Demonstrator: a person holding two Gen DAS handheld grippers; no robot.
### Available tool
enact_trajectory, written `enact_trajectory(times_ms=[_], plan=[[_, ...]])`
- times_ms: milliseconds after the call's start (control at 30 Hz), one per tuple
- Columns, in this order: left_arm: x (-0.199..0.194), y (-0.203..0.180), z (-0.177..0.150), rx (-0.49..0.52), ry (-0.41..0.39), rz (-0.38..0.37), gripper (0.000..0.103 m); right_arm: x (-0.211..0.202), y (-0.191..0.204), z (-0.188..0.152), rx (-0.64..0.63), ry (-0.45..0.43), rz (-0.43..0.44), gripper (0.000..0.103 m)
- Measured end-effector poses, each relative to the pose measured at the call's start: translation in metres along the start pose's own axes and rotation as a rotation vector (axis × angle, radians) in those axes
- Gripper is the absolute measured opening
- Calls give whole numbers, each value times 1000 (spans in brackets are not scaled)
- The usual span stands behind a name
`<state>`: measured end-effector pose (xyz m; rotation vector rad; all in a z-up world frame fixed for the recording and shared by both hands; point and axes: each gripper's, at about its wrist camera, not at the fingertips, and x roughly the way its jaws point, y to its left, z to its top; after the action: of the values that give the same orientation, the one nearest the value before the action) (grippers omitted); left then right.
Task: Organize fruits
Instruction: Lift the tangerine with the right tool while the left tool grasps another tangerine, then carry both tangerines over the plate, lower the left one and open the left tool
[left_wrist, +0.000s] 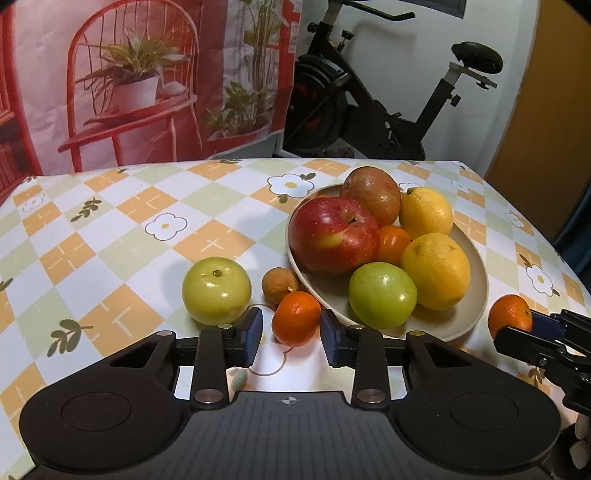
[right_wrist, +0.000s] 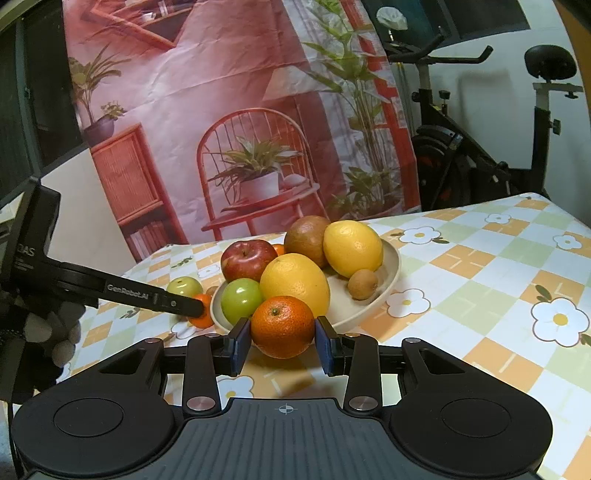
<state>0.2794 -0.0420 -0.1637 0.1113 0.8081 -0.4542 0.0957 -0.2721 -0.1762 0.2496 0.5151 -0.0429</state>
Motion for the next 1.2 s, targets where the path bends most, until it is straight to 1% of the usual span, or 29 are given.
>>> enact_trajectory(times_ms=[100, 167, 467, 800, 967, 1100, 1200], plan=[[2, 0, 0, -12, 3, -16, 35, 0, 1, -1, 1, 2, 2, 34], [3, -2, -2, -3, 1, -7, 30, 1, 2, -1, 1, 6, 2, 35], [-5, -1, -6, -17, -17, 0, 29, 1, 2, -1, 5, 7, 2, 35], [-27, -3, -4, -43, -72, -20, 29, 2, 1, -1, 10, 4, 1, 34], [-34, -18, -2, 1, -94, -47, 29, 1, 0, -1, 18, -3, -4, 34], [-33, -36, -2, 47, -89, -84, 29, -1, -3, 0, 22, -26, -15, 34], [-30, -51, -4, 92, -81, -116, 29, -1, -7, 5, -22, -48, -39, 34]])
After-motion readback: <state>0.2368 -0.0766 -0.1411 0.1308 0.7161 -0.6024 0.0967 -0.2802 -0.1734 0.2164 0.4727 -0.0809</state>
